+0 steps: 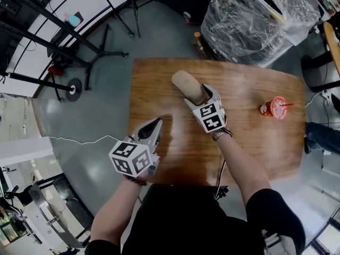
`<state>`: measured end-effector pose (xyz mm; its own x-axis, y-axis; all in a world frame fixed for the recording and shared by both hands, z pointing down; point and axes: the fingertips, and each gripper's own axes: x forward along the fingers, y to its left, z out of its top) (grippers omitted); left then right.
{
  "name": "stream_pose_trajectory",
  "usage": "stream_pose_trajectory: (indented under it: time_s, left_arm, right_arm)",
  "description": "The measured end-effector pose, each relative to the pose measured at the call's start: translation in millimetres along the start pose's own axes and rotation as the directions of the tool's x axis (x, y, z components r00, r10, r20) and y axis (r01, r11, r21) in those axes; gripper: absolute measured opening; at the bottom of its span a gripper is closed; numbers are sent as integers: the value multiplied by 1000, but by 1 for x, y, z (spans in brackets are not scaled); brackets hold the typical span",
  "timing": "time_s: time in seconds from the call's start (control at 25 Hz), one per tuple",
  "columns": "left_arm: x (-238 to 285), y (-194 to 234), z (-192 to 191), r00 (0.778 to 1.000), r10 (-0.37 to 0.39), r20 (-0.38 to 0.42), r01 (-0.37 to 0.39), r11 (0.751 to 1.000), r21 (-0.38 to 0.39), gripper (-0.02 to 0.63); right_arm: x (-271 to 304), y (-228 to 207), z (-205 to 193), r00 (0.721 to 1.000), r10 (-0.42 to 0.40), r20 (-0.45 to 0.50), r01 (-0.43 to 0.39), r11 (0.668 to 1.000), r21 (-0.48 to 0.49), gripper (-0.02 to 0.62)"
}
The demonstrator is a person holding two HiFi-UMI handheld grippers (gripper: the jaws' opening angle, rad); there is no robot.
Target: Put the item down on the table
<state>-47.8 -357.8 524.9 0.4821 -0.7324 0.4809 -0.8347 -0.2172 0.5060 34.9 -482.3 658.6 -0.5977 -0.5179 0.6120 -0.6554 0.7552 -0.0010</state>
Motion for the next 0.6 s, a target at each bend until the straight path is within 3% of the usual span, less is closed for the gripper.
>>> stream_pose_trajectory:
  time_s: [0.36, 0.6]
  left_arm:
    - [-13, -9, 4, 999, -40, 25, 40, 999, 35, 9]
    - [-27, -19, 2, 995, -96, 34, 93, 993, 74, 9]
  right_arm:
    - [-44, 20, 31, 996, -44, 72, 43, 999, 11, 336]
    - [-88, 47, 50, 986, -100, 134, 100, 995, 7, 167]
